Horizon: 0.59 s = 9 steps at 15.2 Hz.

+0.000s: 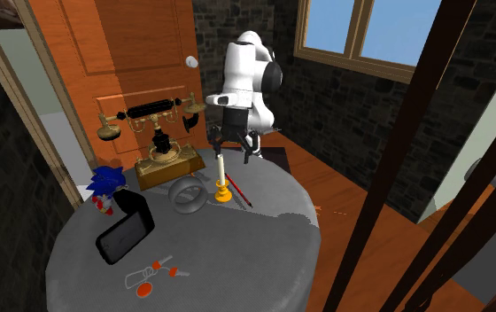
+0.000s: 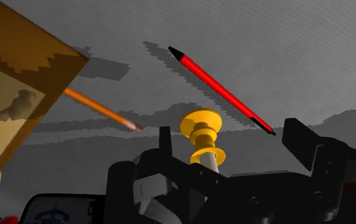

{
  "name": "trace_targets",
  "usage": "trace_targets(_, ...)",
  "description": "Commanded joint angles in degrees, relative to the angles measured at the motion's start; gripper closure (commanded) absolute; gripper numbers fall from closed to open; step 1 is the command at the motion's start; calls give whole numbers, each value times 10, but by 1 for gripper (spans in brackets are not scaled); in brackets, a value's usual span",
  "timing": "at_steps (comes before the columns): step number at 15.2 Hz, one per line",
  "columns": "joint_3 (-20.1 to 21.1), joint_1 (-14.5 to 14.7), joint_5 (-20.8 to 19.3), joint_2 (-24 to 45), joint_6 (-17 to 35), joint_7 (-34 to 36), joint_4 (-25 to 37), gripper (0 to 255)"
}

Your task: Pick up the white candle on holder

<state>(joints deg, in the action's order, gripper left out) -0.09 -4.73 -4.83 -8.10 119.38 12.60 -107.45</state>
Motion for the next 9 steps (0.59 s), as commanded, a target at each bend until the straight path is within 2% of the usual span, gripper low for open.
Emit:
trace_targets(1, -1, -3, -5, 38, 8, 7, 46, 0)
trace_targets(5, -5, -8, -13, 108, 13, 21, 142, 0)
trace_targets(9, -6, -8, -15, 105, 36, 23, 116, 0)
